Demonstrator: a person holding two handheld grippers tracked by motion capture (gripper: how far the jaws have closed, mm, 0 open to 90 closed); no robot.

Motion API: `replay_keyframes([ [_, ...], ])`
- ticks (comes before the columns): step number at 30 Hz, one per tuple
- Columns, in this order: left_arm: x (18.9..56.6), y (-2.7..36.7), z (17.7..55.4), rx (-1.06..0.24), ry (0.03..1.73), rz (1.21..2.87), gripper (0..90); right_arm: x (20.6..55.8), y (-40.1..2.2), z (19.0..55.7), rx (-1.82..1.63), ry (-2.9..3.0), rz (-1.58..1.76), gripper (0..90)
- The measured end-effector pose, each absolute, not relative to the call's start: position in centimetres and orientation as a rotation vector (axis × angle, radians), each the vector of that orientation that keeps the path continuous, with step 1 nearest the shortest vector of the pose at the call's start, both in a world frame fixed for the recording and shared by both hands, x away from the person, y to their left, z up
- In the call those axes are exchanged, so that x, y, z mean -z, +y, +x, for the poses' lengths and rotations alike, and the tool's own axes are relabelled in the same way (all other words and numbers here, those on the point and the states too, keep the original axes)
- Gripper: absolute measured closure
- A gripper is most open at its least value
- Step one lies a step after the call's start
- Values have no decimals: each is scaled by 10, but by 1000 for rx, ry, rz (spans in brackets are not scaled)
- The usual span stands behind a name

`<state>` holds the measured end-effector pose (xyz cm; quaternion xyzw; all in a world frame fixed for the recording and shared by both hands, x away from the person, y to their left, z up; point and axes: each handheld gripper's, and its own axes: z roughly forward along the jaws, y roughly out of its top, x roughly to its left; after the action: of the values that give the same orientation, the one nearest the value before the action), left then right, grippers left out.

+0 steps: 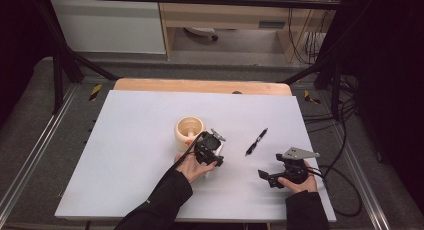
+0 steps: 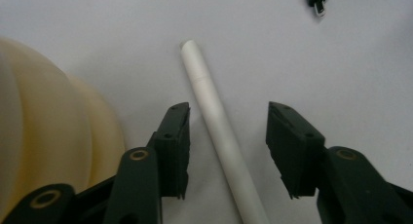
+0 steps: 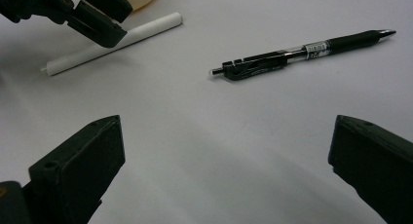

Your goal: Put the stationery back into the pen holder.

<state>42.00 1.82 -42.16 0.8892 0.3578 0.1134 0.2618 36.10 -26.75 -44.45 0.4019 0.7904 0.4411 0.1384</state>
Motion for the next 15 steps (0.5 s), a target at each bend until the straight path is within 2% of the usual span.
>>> replay_keyframes([
  [15, 426, 15, 415, -320, 997, 2451, 684, 444, -267, 361, -1283, 2283, 1161, 6],
])
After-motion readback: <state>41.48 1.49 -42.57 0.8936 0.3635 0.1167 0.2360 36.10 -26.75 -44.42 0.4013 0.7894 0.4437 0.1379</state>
